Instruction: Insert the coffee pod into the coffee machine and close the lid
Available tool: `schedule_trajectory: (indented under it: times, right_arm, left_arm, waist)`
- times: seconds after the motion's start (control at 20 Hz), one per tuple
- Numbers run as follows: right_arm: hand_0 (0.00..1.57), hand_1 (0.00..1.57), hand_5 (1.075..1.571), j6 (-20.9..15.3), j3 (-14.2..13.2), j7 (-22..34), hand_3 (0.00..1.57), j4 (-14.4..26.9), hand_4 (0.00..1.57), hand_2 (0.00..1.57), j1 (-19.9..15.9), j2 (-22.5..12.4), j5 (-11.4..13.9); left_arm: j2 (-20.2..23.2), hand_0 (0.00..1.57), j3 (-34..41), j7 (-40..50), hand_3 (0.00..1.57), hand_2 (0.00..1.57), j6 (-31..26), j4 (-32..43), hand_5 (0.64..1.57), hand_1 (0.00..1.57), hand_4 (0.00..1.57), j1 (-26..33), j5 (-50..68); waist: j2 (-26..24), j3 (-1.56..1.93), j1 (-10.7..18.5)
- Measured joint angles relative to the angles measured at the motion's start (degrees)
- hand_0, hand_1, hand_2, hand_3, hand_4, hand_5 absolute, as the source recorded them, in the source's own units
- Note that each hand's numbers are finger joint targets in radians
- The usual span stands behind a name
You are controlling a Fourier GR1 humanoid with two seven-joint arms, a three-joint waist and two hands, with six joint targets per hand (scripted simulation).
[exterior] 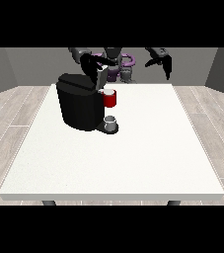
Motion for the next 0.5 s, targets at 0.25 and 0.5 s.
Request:
schedule_trajectory:
  times: [0.25,0.5]
  right_arm:
    - [0.00,0.00,1.571,-1.88,0.91,2.04,0.00,-0.99,0.10,0.00,-1.18,0.51,1.55]
    - [0.00,0.00,1.571,-4.40,0.88,8.85,0.00,-3.36,0.30,0.00,-2.35,-0.42,2.38]
  left_arm:
    - [0.35,0.00,0.10,0.74,0.00,0.00,0.11,0.13,1.571,0.00,0.36,-2.02,0.24]
    - [0.17,0.00,-1.04,0.52,0.00,0.00,-0.91,0.13,1.571,0.00,0.33,-3.12,0.33]
  waist:
    - [0.94,0.24,0.27]
    - [2.16,0.71,2.41]
